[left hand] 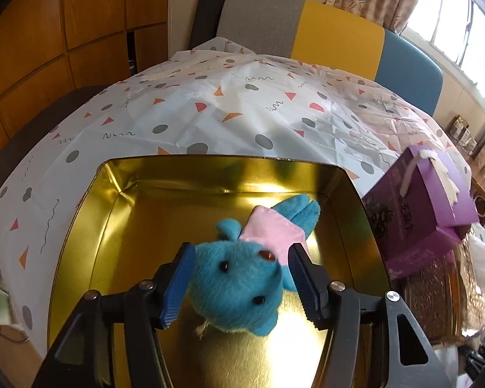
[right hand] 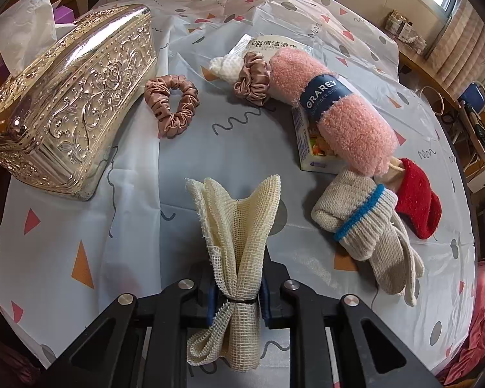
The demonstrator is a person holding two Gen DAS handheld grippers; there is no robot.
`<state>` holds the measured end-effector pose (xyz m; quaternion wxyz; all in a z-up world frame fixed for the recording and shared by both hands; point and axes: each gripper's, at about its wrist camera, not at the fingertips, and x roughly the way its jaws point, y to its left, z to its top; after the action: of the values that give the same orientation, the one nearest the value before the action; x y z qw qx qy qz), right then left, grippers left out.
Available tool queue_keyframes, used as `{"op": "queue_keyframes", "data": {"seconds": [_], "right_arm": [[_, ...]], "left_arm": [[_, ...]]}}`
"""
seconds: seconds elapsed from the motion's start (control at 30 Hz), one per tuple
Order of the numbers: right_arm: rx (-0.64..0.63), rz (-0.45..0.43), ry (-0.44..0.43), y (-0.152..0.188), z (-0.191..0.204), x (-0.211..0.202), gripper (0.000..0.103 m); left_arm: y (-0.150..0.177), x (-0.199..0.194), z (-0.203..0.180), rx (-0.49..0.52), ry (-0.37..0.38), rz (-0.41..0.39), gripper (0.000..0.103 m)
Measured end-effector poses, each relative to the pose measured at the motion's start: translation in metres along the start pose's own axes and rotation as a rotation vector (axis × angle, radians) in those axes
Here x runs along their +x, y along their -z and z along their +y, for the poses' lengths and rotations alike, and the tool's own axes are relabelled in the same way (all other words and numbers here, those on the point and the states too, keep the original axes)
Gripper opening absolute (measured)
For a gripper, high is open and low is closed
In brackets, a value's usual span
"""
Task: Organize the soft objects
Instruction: 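Carry the bear over the gold tray and release it with the left gripper, then carry the beige mesh cloth to the gold tray and release it with the right gripper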
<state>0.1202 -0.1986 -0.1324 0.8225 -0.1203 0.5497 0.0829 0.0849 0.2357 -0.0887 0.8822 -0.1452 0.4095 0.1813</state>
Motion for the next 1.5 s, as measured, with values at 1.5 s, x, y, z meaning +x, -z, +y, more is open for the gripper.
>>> {"op": "queue_keyframes", "data": {"seconds": [1.5], "right_arm": [[0.169,-0.17,0.073,-0.035,0.0,-0.037,0.015]], "left_arm": [[0.075,-0.101,-0.031,0.201,0.117,-0.122,0.08]]}}
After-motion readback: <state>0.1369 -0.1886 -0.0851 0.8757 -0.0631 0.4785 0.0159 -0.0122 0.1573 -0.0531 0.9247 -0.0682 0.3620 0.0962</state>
